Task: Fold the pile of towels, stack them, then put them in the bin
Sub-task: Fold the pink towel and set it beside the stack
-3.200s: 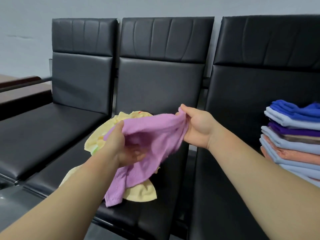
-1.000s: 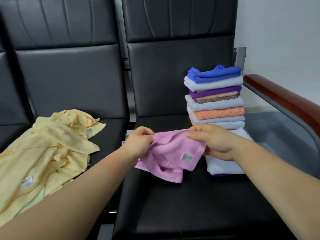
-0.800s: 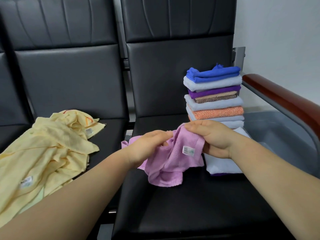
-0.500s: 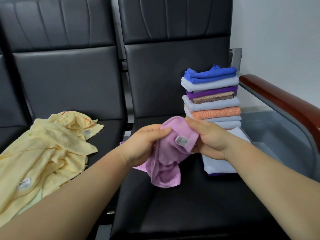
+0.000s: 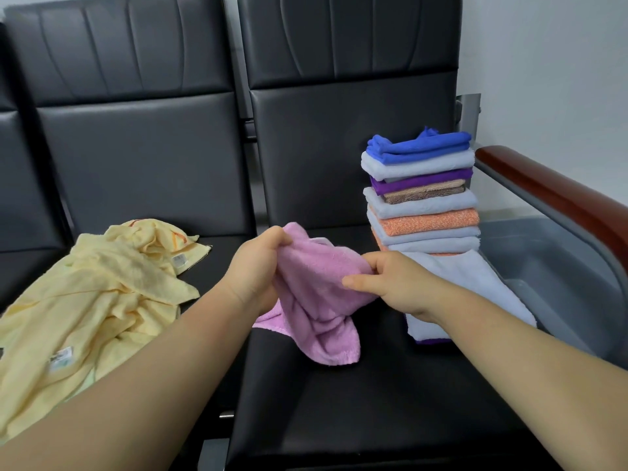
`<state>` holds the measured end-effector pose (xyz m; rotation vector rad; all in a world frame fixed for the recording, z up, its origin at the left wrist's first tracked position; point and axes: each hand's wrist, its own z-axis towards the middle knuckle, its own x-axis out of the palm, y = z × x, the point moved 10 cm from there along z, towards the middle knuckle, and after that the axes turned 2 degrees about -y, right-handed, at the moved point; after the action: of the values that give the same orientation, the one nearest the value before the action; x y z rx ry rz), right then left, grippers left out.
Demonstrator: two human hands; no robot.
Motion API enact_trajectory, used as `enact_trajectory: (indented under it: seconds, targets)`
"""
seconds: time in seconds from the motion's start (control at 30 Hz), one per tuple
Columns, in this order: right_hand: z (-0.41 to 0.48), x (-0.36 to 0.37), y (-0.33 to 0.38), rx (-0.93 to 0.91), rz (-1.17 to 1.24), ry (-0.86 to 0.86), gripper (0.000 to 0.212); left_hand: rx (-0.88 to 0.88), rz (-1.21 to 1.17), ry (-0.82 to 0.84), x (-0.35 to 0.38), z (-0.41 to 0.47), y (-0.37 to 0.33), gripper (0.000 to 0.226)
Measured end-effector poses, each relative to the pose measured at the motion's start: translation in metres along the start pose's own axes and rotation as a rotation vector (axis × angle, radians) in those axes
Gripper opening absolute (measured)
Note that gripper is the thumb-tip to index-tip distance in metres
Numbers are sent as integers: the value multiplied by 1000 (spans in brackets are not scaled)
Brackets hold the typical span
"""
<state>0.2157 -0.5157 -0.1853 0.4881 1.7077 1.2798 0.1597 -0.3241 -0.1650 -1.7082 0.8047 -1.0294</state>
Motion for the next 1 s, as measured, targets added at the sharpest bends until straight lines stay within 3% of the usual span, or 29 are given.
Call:
enact_trajectory:
  seconds: [0.1, 0.17, 0.27, 0.3, 0.4, 0.5, 0.53, 0.6, 0.77, 0.87, 0.93, 1.0]
  targets:
    - [-3, -12, 0, 4, -42, -36, 34, -70, -4, -105, -23, 13, 6, 22]
    - [-5, -14, 0, 9, -48, -32, 29, -141, -30, -58, -26, 21, 13, 21]
    - [-7, -13, 3, -10, -66, -12, 36, -220, -49, 63, -21, 21, 18, 6]
    - [-8, -12, 4, -20, -62, -3, 41, -248, -28, 76, -21, 18, 20, 16]
    - [-12, -7, 7, -22, -27, 73, 44, -174, 230, 167, -14, 10, 15, 38]
    - [-18, 0, 2, 45, 6, 172, 44, -80, 612, 488, 9, -14, 19, 49]
    - [-19, 1, 0, 61, 22, 190, 48, -91, 724, 603, 14, -24, 27, 45]
    - [-22, 2, 0, 73, 48, 209, 61, -86, 866, 677, 14, -31, 34, 26]
    - [-23, 2, -1, 95, 61, 224, 60, 37, 740, 520, 11, -25, 7, 24]
    - [-23, 5, -3, 92, -105, 251, 34, 280, 1143, 361, 3, -19, -15, 29]
    - [-23, 7, -1, 56, -299, 244, 47, 417, 1265, 257, 4, -23, -30, 34]
    - [-22, 5, 2, 14, -405, 198, 51, 422, 1213, 237, 3, -23, -33, 33]
